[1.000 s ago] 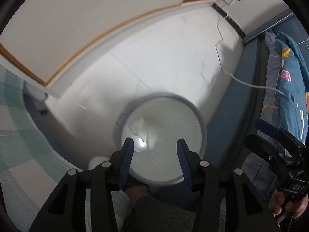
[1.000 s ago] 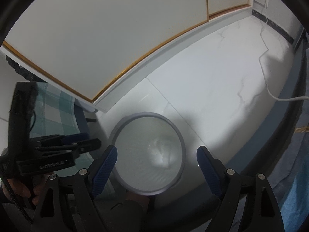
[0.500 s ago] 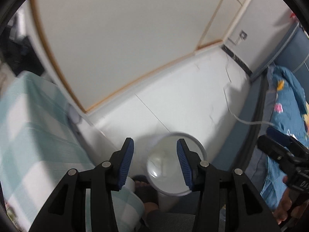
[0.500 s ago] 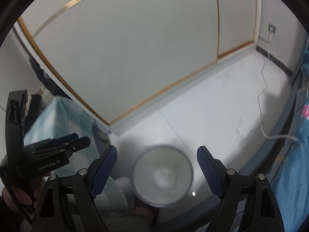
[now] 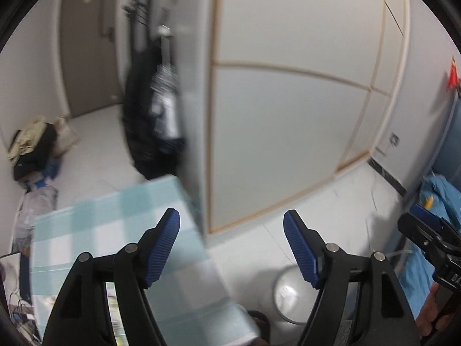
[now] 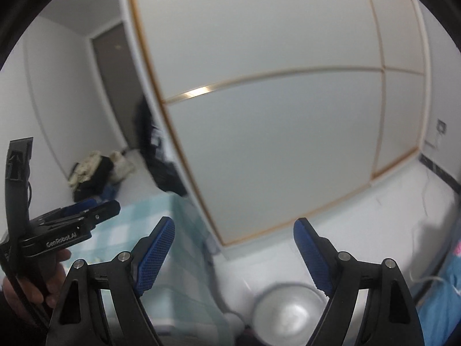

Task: Collect trash
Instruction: 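Move both open grippers back from the bin to the table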

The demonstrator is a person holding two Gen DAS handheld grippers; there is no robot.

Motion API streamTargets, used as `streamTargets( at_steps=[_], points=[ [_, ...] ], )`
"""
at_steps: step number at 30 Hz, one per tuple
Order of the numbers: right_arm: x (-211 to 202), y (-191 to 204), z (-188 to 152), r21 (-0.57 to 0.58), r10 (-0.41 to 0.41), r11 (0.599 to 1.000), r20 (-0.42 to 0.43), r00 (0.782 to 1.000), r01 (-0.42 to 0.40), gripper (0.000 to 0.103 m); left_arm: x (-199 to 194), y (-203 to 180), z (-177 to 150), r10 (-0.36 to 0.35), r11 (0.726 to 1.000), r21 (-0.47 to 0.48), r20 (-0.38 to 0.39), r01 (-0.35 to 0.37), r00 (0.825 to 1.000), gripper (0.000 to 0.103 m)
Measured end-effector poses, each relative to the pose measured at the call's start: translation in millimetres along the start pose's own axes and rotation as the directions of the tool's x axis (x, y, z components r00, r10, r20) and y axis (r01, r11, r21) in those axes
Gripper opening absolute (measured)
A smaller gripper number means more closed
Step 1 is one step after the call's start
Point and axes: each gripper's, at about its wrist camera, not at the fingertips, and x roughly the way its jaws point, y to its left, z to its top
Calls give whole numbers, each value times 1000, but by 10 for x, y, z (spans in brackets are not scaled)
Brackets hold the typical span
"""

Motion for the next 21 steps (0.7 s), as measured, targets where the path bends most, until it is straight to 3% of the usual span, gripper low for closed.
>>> streamTargets(
  at_steps=[4,9,13,21],
  points=[
    [-33,395,69,-29,97,995,65,993,-95,85,-333,371,-13,65,996,-71,54,-61,996,78],
    [39,810,79,-42,216,976,60,975,-214,85,-664,810,-45,170,979,-132,132,-152,977,80],
    [117,1301,93,-108,282,955,44,958,-276,85,-833,1127,-103,275,950,-207,208,-233,939,80],
    [370,1993,-16,-139,391,909,-45,919,-394,85,-872,1766,-262,360,909,-287,171,-303,917,80]
  ],
)
